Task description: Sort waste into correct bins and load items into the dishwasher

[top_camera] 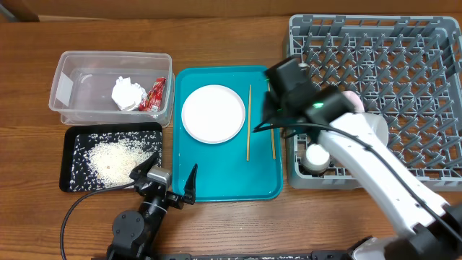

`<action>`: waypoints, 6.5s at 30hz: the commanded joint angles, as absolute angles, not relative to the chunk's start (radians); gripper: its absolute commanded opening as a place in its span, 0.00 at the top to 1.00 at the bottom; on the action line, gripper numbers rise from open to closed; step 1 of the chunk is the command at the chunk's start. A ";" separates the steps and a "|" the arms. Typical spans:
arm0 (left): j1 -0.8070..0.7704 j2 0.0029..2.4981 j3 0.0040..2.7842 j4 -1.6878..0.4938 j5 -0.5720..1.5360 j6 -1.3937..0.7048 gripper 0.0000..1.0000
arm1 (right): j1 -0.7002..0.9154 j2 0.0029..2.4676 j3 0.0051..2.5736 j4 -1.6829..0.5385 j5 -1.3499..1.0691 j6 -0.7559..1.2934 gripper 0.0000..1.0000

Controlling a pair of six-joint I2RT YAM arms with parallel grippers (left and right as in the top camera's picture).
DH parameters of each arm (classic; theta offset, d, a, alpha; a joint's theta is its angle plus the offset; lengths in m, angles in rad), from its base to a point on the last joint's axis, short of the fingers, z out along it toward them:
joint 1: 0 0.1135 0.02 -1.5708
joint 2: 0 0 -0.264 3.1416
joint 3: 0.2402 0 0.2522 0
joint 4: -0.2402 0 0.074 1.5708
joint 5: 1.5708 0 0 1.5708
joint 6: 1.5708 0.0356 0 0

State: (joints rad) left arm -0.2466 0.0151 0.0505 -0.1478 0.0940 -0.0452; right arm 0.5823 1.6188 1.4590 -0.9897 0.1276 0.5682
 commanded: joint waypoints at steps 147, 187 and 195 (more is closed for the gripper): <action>-0.241 0.005 0.038 -0.142 0.094 -0.041 0.00 | 0.498 1.735 1.509 -1.008 0.462 0.311 0.96; -0.241 0.005 0.038 -0.142 0.094 -0.041 0.00 | 0.691 2.135 1.493 -0.895 0.455 0.447 0.61; -0.241 0.005 0.038 -0.142 0.094 -0.041 0.00 | 0.673 2.141 1.493 -0.919 0.470 0.446 0.67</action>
